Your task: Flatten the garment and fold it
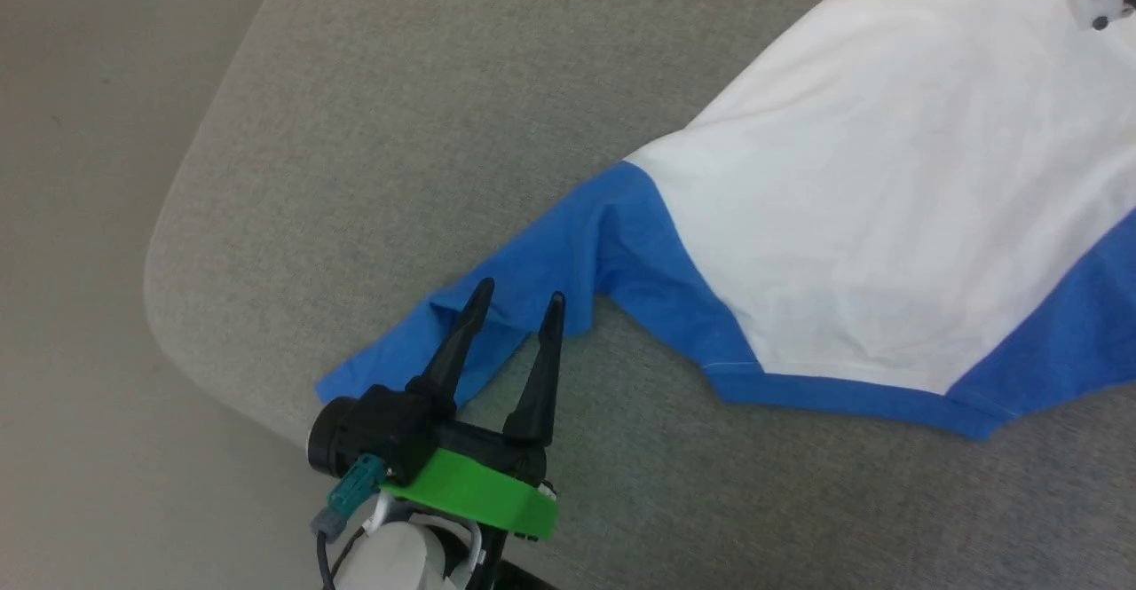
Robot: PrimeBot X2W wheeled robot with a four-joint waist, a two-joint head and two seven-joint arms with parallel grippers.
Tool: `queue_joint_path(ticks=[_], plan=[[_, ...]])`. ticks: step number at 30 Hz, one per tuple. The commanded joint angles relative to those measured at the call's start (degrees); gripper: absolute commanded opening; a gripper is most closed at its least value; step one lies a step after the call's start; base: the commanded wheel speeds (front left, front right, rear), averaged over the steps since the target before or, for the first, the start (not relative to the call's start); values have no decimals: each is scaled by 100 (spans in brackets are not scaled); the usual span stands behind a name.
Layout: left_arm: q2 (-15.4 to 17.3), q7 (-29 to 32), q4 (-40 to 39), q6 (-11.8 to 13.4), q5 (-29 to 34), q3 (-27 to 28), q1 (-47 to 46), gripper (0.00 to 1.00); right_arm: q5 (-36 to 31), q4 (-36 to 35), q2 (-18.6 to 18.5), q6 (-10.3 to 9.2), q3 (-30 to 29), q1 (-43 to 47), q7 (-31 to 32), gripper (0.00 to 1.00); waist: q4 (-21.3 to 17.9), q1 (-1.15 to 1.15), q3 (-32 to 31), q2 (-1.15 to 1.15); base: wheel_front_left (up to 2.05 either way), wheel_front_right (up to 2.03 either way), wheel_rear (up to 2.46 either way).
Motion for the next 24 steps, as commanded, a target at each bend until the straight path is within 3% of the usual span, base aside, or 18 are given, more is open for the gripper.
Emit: queue_joint_path(ticks=[1,5,10,17,24], plan=[[5,-27,1,-27,90,40,-80,100,153,-103,-106,-9,-89,155,-38,100,-359,-1,-371,0,0,0,0],[124,-27,-37,23,211,114,19,100,599,-641,-332,-9,-436,660,145,100,-663,-1,-693,0,0,0,0],[374,88,-236,136,292,205,262,100,1124,-2004,-435,-9,-1344,2257,830,100,-1126,-1,-1025,0,0,0,0],[533,293,-563,205,298,228,431,100,1260,-3614,58,-9,-2651,4507,1536,100,-1496,-1,-1039,0,0,0,0],[611,406,-748,211,316,214,346,100,1142,-3993,574,-9,-3181,5635,1616,100,-1620,-1,-787,0,0,0,0]])
